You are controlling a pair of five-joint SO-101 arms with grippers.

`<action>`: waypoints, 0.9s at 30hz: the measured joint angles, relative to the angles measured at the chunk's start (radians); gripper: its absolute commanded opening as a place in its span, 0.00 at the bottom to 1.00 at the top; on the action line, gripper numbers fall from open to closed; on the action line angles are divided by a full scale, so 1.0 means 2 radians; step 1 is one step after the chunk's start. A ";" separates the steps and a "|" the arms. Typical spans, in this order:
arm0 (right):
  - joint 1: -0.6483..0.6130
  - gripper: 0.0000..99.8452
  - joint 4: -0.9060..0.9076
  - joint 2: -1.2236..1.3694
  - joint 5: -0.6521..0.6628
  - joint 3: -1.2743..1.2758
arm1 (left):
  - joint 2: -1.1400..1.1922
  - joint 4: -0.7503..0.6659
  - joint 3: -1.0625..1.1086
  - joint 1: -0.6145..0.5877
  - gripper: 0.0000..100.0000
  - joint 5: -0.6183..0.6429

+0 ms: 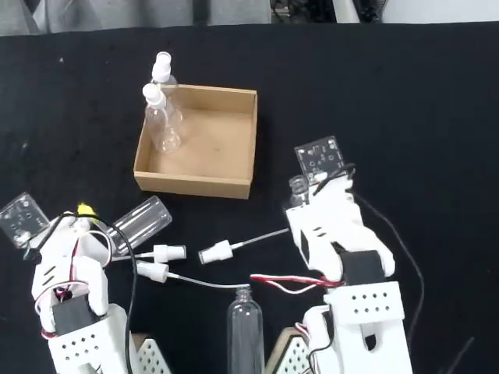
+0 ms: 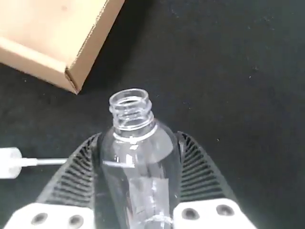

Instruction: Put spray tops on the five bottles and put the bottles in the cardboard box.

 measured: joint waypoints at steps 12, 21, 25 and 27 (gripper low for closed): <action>0.003 0.03 -0.031 0.000 -0.008 0.022 | 0.000 0.022 -0.048 0.002 0.06 -0.176; 0.003 0.03 -0.031 0.000 -0.008 0.022 | -0.002 0.046 -0.130 0.005 0.06 -0.232; 0.022 0.03 -0.032 0.000 -0.012 0.022 | 0.008 0.069 -0.170 0.038 0.05 -0.270; 0.040 0.03 -0.044 0.000 -0.021 0.023 | 0.033 0.084 -0.192 0.057 0.05 -0.286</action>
